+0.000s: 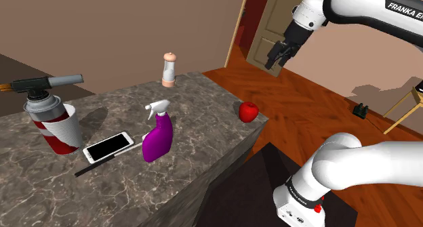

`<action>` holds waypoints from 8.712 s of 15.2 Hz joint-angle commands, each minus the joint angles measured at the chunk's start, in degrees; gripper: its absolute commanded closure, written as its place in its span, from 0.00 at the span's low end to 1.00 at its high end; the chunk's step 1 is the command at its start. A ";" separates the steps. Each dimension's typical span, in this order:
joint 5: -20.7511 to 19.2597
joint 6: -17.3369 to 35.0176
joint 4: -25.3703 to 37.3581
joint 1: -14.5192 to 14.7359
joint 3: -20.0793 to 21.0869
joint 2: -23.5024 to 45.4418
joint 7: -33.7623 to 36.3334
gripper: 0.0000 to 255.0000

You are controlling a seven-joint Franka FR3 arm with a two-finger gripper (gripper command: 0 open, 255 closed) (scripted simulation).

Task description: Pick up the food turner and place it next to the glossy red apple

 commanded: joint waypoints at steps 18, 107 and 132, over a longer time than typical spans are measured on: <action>3.22 16.05 10.93 11.53 2.51 29.19 -19.28 0.00; -2.37 6.69 55.01 30.95 18.87 71.31 -48.66 1.00; 6.90 12.47 19.77 13.10 9.84 42.16 -75.86 1.00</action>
